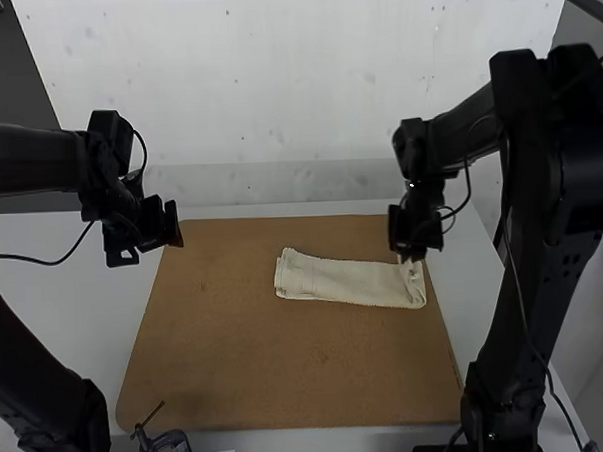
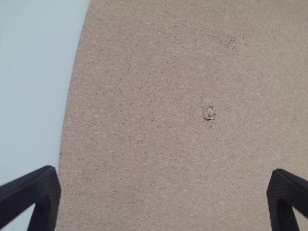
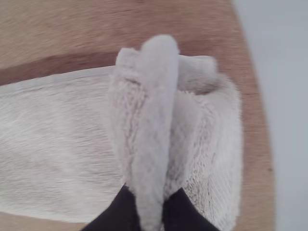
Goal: Fold the towel.
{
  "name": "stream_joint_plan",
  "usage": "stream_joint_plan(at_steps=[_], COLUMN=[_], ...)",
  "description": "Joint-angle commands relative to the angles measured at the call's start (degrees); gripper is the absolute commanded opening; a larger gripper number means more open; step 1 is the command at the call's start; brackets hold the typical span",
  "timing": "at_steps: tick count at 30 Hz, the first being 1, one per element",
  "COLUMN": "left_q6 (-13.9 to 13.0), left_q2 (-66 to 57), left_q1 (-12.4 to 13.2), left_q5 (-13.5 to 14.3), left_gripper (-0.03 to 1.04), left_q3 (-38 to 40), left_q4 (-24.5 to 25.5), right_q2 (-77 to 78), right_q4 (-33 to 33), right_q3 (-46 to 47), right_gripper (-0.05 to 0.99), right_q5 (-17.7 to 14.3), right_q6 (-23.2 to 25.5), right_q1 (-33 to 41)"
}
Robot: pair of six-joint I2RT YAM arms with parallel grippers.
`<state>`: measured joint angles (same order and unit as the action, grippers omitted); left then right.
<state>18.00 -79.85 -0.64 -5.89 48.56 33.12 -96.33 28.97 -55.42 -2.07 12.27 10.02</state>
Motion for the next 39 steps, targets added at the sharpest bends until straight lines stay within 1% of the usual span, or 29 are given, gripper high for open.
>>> stream_joint_plan(at_steps=[1,6,10,13,19,24,34,35,37,38,39], left_q6=[-0.9,-1.3,-1.6,-2.2,-2.6,-2.8,-2.7,-2.7,-2.7,-2.7,-2.7], left_q2=[-0.1,-1.1,-1.0,-1.3,-1.0,-1.2,-1.6,-1.7,-1.8,-1.9,-2.1], left_q1=[1.4,2.4,3.5,4.1,5.1,5.5,5.5,5.5,5.6,5.7,5.8], left_q5=[-0.3,-0.4,-0.4,-0.4,-0.4,-0.4,-0.4,-0.4,-0.4,-0.3,-0.3], left_gripper=[0.96,0.96,0.96,0.96,0.96,0.96,0.96,0.96,0.96,0.96,0.96], left_q3=[0.0,0.0,0.0,0.0,0.0,-0.1,-0.1,-0.1,-0.2,-0.2,-0.2], left_q4=[-0.6,-0.7,-0.7,-0.7,-0.5,-0.6,-0.7,-0.6,-0.7,-0.6,-0.7], right_q2=[-3.0,-9.7,-15.1,-17.9,-23.4,-26.3,-30.8,-30.8,-30.4,-29.9,-28.7], right_q4=[1.8,4.4,7.5,8.5,11.2,13.3,13.0,13.0,13.2,13.5,13.8], right_q3=[-5.9,-13.8,-20.0,-23.5,-30.7,-35.5,-41.0,-41.4,-41.9,-42.2,-42.4], right_gripper=[0.01,0.02,0.02,0.02,0.02,0.02,0.02,0.04,0.31,0.4,0.41], right_q5=[-2.2,-2.7,-3.8,-4.2,-4.4,-4.7,-4.5,-4.4,-4.3,-4.2,-3.6], right_q6=[7.3,11.0,12.4,12.9,13.6,13.6,13.7,13.6,13.7,13.7,13.7], right_q1=[8.7,17.0,21.7,24.6,28.5,30.2,31.2,31.2,31.1,31.2,31.3])
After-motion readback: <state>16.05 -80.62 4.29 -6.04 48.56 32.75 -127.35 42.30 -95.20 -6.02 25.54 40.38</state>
